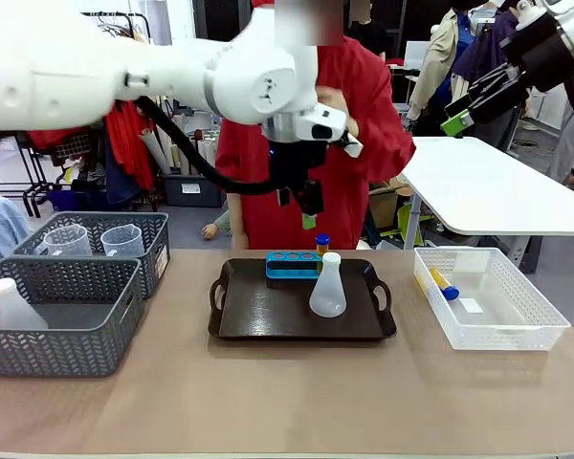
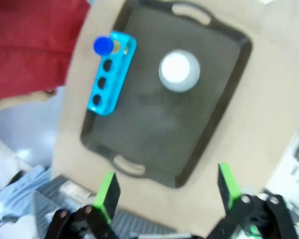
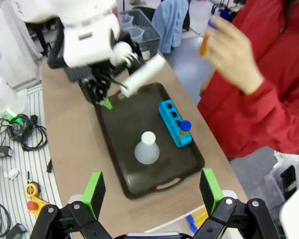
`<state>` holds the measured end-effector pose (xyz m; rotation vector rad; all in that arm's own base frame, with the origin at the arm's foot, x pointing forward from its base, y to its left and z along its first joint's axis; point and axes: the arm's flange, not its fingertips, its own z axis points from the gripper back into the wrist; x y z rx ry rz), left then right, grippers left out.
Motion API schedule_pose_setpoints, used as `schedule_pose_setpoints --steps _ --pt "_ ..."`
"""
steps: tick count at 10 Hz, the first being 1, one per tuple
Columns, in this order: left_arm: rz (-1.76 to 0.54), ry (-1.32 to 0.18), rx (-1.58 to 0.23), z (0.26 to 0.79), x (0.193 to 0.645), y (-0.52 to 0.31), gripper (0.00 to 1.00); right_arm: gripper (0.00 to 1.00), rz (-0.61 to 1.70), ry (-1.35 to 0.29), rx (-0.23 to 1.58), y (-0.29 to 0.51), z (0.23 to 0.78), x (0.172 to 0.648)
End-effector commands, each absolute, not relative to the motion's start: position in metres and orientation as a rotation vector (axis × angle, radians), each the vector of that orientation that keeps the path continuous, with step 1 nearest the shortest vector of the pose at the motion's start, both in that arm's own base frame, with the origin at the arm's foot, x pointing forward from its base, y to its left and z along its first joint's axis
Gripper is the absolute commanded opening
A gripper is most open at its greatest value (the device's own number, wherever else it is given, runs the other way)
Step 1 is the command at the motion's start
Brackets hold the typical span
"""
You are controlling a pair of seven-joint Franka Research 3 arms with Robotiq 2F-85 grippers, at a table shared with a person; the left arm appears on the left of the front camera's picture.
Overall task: Prepare the laboratory tools.
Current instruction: Pick up one Large Measuring Cup and place it on the Handle tray.
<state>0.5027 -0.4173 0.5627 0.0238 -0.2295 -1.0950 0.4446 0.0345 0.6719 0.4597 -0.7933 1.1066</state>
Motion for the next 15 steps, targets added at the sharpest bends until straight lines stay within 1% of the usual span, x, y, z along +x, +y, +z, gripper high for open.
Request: schedule_pose_setpoints --steps 1,2,3,5,7,8,10,11,12,13,15 --pt "-1.032 -0.28 0.05 0.587 0.471 -0.374 1.0 1.0 1.107 -0.8 0.471 0.036 0.673 0.444" --pt "-1.004 -0.321 0.079 0.605 0.465 -0.359 1.0 1.0 1.107 -0.8 0.471 0.036 0.673 0.444" --pt "-0.928 -0.33 0.118 0.62 0.464 -0.344 1.0 1.0 1.107 -0.8 0.471 0.036 0.673 0.444" --pt "-0.682 -0.3 0.198 0.643 0.466 -0.298 1.0 1.0 1.107 -0.8 0.471 0.036 0.673 0.444" --pt "-0.493 -0.242 0.218 0.654 0.483 -0.247 1.0 1.0 1.107 -0.8 0.471 0.036 0.673 0.444" --pt "-0.434 -0.212 0.233 0.654 0.491 -0.225 1.0 1.0 1.107 -0.8 0.471 0.036 0.673 0.444" --pt "-0.285 -0.196 0.196 0.65 0.511 -0.17 1.0 1.0 1.107 -0.8 0.471 0.036 0.673 0.444" --pt "-0.245 -0.198 0.163 0.645 0.517 -0.152 1.0 1.0 1.107 -0.8 0.471 0.036 0.673 0.444" --pt "-0.276 -0.201 0.121 0.639 0.519 -0.144 1.0 1.0 1.107 -0.8 0.471 0.036 0.673 0.444" --pt "-0.295 -0.184 0.211 0.65 0.519 -0.153 1.0 1.0 1.107 -0.8 0.471 0.036 0.673 0.444" --pt "-0.295 -0.184 0.211 0.65 0.519 -0.153 1.0 1.0 1.107 -0.8 0.471 0.036 0.673 0.444"
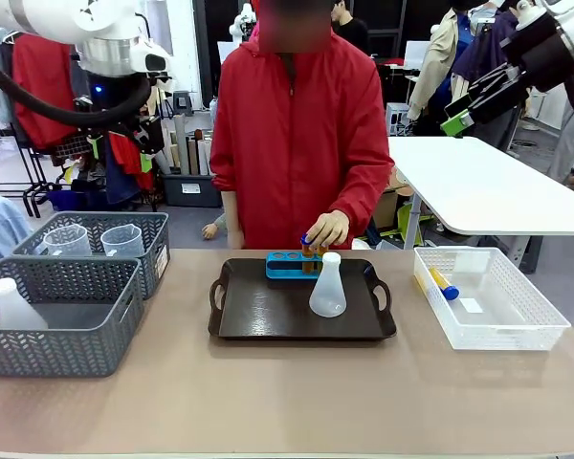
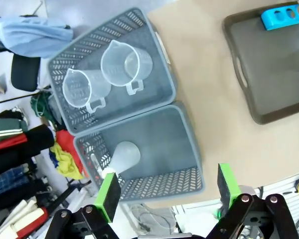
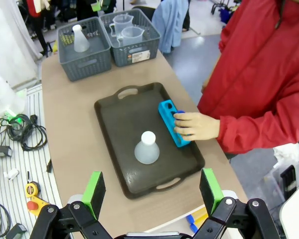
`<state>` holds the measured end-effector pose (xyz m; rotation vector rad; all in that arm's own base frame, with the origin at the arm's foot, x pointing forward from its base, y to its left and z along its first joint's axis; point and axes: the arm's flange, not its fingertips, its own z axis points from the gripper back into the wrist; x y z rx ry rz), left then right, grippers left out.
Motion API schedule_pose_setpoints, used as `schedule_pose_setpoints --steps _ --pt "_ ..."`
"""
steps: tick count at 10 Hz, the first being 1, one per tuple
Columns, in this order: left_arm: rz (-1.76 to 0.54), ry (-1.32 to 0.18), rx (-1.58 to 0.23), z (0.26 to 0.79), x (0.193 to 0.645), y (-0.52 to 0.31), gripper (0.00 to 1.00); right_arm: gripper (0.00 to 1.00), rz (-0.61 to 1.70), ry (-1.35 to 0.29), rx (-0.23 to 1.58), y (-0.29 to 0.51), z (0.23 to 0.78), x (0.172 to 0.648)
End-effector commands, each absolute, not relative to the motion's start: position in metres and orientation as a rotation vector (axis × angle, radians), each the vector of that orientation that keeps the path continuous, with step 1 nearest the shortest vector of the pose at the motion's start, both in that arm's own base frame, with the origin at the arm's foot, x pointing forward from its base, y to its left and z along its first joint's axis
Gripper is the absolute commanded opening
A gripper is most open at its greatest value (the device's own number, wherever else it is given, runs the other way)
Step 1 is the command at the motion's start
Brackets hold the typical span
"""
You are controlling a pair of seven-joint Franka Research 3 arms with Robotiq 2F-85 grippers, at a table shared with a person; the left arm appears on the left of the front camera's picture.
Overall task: Prepare the laboratory tools.
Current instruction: Pick up one Large Measuring Cup and place it on the Handle tray.
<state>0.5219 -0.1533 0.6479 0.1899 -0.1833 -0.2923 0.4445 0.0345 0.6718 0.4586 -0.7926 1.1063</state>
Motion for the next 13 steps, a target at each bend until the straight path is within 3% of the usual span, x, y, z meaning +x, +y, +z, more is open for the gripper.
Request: schedule_pose_setpoints --steps 1,4,13 --pt "-0.295 -0.184 0.211 0.65 0.519 -0.153 1.0 1.0 1.107 -0.8 0.471 0.036 0.673 0.444" --pt "-0.303 -0.186 0.196 0.648 0.52 -0.158 1.0 1.0 1.107 -0.8 0.471 0.036 0.673 0.444" --pt "0.016 -0.04 0.074 0.556 0.615 -0.026 1.0 1.0 1.107 -0.8 0.471 0.036 0.673 0.444"
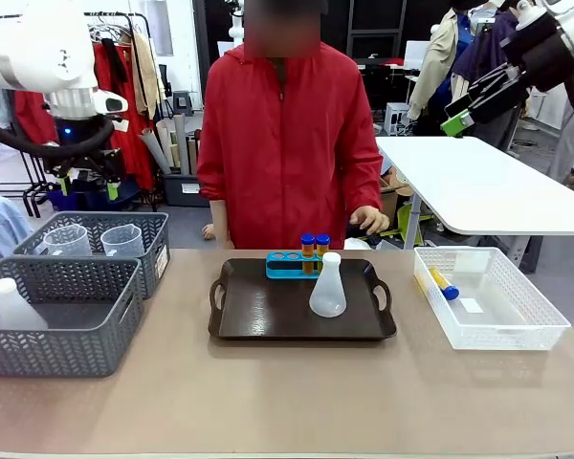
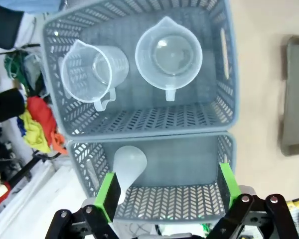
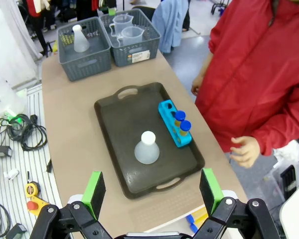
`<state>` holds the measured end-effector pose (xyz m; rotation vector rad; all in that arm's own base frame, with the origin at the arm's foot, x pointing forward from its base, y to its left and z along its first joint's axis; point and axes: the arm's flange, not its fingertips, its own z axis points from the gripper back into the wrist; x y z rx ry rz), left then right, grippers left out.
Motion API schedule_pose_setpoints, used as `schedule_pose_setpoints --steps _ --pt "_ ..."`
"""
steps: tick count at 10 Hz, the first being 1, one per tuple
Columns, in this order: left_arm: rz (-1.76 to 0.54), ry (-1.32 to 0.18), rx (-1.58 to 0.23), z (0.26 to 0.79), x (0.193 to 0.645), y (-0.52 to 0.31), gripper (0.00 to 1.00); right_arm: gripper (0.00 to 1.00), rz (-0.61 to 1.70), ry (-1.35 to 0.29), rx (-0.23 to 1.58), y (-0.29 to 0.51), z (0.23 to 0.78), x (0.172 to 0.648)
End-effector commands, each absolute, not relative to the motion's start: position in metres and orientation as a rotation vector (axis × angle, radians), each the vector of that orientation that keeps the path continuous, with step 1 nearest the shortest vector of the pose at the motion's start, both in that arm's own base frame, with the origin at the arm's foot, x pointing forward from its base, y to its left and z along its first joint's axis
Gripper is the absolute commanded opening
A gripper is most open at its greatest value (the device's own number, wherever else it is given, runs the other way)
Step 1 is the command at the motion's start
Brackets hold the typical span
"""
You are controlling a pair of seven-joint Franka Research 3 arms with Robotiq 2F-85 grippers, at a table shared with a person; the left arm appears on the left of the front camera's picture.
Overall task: Prepare the laboratory tools.
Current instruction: Pick up one Large Measuring Cup and place it on the Handle tray.
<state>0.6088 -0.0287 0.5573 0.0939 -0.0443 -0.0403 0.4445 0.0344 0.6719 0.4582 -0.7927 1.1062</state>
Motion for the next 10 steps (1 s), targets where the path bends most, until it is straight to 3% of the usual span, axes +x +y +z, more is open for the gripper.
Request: schedule_pose_setpoints --steps 1,8,10 --pt "0.056 -0.04 0.073 0.544 0.622 -0.012 1.0 1.0 1.107 -0.8 0.471 0.036 0.673 0.444" --pt "0.091 -0.017 0.008 0.488 0.621 0.071 1.0 1.0 1.107 -0.8 0.471 0.036 0.673 0.444" --pt "0.111 -0.004 0.046 0.496 0.62 0.07 1.0 1.0 1.107 -0.8 0.471 0.036 0.673 0.444"
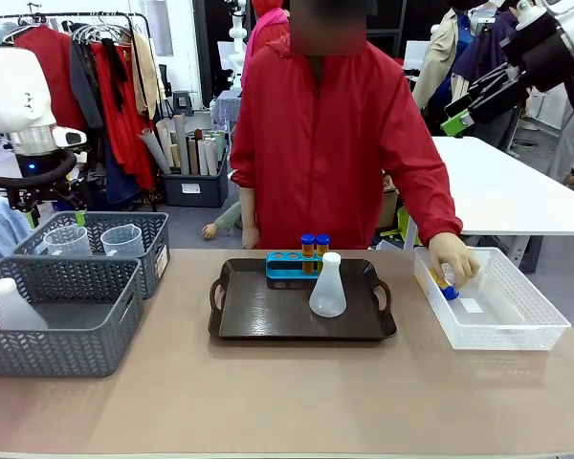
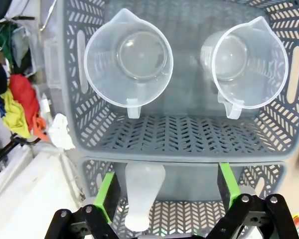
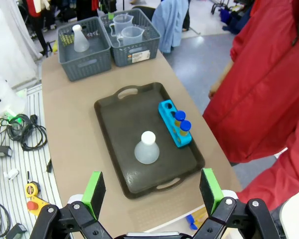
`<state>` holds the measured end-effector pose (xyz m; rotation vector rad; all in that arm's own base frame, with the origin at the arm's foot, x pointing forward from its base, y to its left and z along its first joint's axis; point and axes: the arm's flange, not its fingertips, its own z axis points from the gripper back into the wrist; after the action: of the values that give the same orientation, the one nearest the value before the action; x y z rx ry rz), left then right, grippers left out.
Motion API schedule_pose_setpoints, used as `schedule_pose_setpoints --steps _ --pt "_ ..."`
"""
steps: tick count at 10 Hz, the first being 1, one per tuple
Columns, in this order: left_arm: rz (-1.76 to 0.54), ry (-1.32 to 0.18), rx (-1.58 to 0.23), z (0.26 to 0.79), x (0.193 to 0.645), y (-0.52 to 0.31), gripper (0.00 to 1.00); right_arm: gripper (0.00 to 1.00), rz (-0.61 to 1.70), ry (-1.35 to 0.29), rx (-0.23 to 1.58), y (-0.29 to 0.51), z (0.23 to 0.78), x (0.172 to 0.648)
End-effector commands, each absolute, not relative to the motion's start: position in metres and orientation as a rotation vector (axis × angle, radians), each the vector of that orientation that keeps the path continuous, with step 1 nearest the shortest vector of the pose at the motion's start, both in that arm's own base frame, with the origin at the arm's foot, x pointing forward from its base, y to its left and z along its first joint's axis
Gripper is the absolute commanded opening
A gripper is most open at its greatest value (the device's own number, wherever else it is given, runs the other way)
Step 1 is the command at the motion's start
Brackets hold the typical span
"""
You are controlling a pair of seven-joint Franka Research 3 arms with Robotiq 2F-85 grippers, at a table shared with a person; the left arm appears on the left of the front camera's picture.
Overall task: Prepare the laboratory tools.
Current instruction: Pick up one Large Measuring Cup and place it on the Handle tray.
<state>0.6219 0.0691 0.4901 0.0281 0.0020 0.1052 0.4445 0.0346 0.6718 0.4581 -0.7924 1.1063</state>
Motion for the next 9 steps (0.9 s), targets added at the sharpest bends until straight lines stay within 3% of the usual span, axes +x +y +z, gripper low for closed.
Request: schedule_pose_setpoints --steps 1,9 --pt "0.111 -0.004 0.046 0.496 0.62 0.07 1.0 1.0 1.107 -0.8 0.471 0.036 0.673 0.444" --pt "0.01 0.003 0.007 0.437 0.643 0.119 1.0 1.0 1.107 -0.8 0.471 0.036 0.673 0.444"
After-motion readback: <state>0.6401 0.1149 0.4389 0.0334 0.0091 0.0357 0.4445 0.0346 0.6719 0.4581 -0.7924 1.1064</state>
